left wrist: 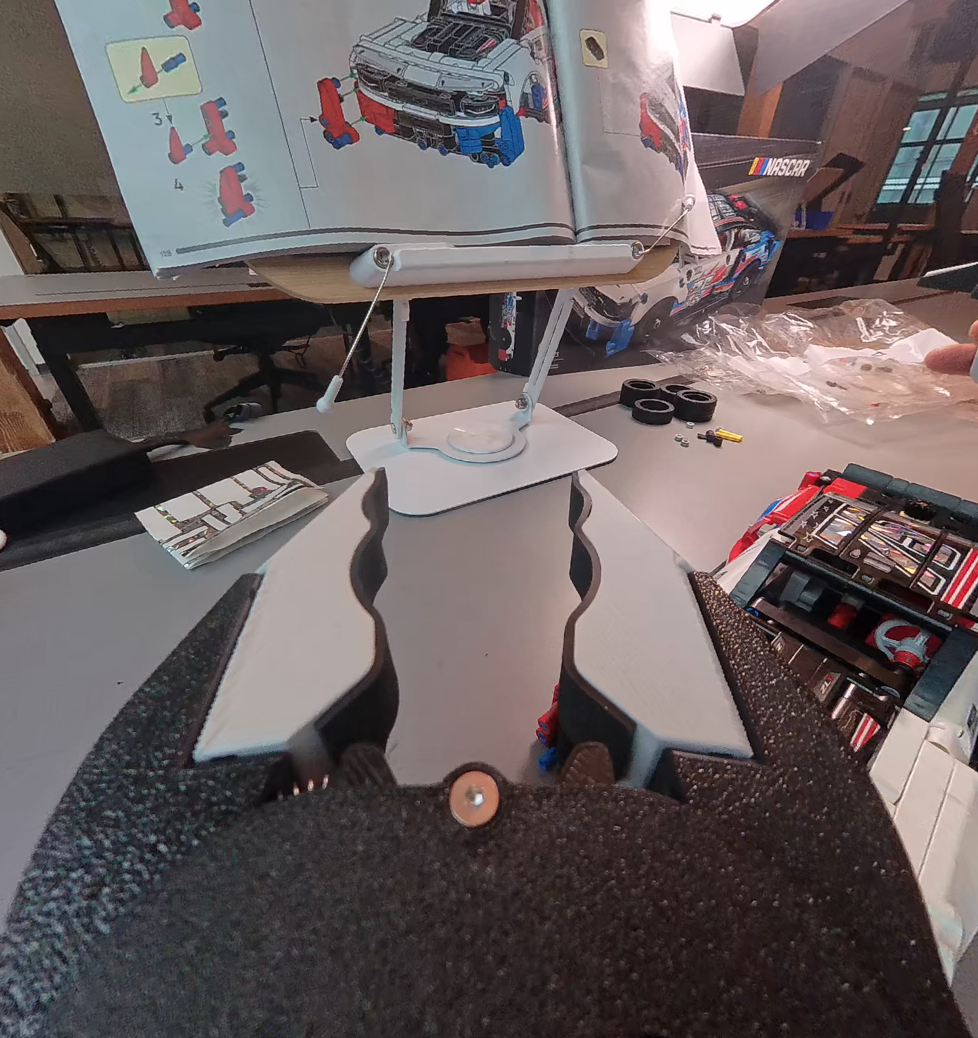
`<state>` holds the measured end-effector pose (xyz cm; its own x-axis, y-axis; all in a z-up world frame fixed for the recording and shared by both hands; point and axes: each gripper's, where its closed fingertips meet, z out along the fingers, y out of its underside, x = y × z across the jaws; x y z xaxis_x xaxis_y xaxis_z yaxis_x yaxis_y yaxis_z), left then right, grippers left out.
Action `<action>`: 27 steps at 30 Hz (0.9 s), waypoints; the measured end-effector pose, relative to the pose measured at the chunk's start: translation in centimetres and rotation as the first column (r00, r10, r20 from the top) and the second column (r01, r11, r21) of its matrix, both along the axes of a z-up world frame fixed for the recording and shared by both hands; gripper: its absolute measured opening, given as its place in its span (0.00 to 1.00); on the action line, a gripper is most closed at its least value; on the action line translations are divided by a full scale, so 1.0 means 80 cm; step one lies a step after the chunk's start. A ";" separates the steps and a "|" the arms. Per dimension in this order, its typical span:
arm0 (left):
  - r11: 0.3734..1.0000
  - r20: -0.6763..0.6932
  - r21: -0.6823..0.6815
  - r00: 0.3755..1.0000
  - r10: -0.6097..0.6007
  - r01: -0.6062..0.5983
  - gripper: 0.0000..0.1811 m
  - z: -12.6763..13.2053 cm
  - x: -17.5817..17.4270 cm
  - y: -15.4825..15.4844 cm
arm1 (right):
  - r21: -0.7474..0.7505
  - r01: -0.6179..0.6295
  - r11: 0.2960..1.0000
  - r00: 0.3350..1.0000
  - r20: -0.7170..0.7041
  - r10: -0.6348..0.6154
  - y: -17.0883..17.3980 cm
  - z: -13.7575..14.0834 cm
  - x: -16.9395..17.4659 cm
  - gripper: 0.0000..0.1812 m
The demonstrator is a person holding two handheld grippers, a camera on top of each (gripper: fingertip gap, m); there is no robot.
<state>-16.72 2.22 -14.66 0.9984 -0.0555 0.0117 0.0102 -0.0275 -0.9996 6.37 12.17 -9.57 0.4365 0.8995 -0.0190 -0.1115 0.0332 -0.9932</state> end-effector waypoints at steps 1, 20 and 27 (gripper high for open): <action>1.000 0.001 0.001 1.000 0.001 -0.001 0.35 0.000 0.000 0.000 | -0.002 0.000 1.000 1.000 0.004 0.000 0.000 -0.002 -0.001 0.32; 0.971 -0.087 0.172 0.980 0.180 -0.164 0.11 0.134 -0.091 0.131 | -0.022 0.019 1.000 0.999 0.042 -0.018 0.005 -0.018 -0.004 0.29; 0.972 -0.126 0.164 0.973 0.192 -0.171 0.08 0.154 -0.103 0.179 | -0.068 0.014 0.998 0.997 0.070 -0.009 0.015 -0.037 -0.006 0.28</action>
